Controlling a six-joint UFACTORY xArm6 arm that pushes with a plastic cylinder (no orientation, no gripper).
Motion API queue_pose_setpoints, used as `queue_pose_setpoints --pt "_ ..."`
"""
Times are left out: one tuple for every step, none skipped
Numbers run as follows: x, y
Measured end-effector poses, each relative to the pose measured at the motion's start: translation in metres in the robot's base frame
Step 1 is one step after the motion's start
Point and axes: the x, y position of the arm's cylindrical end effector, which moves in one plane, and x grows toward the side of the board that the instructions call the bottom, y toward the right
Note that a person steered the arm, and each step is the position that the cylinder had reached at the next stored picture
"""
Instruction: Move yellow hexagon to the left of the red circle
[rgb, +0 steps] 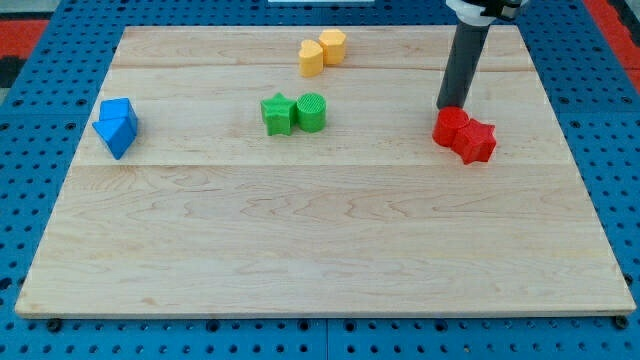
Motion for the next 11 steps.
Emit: queue_pose_setpoints --pt "-0.047 -0.007" --pt "-0.087 -0.032" --pt "-0.132 -0.074" --pt "-0.159 -0.106" --pt "-0.127 -0.163" --pt "-0.107 -0.151" --pt "-0.102 -0.141" --pt "-0.073 -0.145" --pt "-0.059 -0.174" --pt "-0.032 -0.151" --pt "-0.067 -0.125"
